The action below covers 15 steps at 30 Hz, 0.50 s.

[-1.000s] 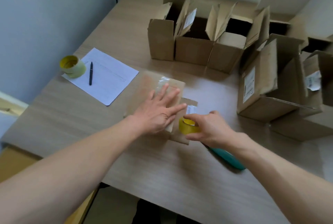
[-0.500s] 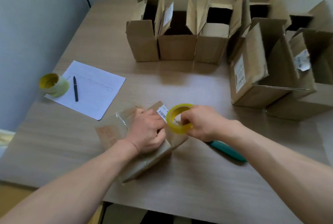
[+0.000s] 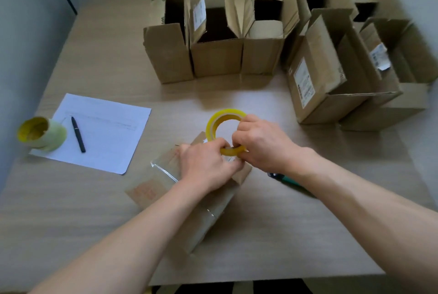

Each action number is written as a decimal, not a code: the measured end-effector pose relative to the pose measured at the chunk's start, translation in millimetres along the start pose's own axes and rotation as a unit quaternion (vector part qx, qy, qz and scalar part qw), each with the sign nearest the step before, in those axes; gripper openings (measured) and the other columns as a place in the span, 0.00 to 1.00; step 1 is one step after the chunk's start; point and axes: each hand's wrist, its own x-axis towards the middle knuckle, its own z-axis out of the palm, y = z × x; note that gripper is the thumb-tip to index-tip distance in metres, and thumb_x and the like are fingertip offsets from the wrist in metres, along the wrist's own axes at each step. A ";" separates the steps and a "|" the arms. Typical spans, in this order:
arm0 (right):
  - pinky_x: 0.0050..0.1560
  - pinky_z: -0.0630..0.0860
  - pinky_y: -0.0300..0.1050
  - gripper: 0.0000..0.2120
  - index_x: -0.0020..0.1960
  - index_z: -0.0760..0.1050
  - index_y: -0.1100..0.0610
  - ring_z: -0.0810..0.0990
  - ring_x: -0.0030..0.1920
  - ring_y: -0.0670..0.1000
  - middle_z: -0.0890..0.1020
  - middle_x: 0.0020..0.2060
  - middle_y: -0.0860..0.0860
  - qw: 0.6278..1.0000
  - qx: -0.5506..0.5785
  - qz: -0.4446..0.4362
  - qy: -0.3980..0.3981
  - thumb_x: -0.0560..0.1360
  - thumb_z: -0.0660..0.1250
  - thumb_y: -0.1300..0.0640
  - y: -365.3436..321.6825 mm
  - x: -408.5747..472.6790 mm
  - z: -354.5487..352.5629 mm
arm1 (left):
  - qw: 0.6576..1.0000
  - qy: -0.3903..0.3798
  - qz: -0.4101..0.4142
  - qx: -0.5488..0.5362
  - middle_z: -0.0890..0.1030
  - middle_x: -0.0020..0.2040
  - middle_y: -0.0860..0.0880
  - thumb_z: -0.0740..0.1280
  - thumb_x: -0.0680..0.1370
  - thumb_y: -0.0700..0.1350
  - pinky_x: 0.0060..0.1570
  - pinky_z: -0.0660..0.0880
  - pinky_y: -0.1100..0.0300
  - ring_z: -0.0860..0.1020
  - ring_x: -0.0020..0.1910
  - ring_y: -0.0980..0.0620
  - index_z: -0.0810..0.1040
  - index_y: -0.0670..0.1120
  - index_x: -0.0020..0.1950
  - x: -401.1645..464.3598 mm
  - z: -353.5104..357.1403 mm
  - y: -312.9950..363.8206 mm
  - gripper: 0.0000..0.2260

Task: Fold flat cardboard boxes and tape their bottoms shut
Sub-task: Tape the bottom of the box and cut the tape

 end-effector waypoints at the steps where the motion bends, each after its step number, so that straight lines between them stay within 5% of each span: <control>1: 0.45 0.75 0.53 0.06 0.48 0.81 0.57 0.73 0.55 0.56 0.80 0.45 0.53 1.000 0.000 0.002 0.004 0.73 0.68 0.56 0.9 -0.4 -1.4 | 1.000 -0.011 -0.014 -0.002 0.83 0.38 0.55 0.55 0.62 0.73 0.55 0.67 0.47 0.80 0.46 0.49 0.75 0.60 0.45 2.6 -1.4 3.4 0.23; 7: 0.43 0.74 0.50 0.08 0.50 0.81 0.57 0.72 0.58 0.55 0.80 0.48 0.53 1.000 -0.007 0.006 0.003 0.75 0.67 0.54 7.1 -2.9 0.2 | 0.998 -0.050 -0.023 0.037 0.78 0.34 0.57 0.57 0.58 0.76 0.47 0.64 0.51 0.74 0.38 0.49 0.72 0.59 0.43 4.6 -8.3 14.0 0.26; 12: 0.37 0.65 0.46 0.10 0.48 0.80 0.56 0.72 0.57 0.55 0.79 0.46 0.52 0.999 -0.035 -0.027 0.008 0.78 0.64 0.50 7.9 3.1 0.2 | 0.994 -0.071 -0.081 0.010 0.71 0.30 0.57 0.64 0.61 0.62 0.50 0.67 0.52 0.80 0.46 0.49 0.73 0.58 0.38 10.4 -13.0 15.3 0.11; 15: 0.42 0.73 0.48 0.08 0.51 0.80 0.56 0.73 0.58 0.56 0.79 0.48 0.52 0.999 0.003 -0.027 0.022 0.76 0.67 0.53 12.0 -1.2 3.0 | 0.993 -0.065 -0.096 -0.009 0.76 0.33 0.57 0.67 0.64 0.59 0.49 0.64 0.53 0.80 0.48 0.50 0.75 0.58 0.38 15.9 -13.5 18.6 0.08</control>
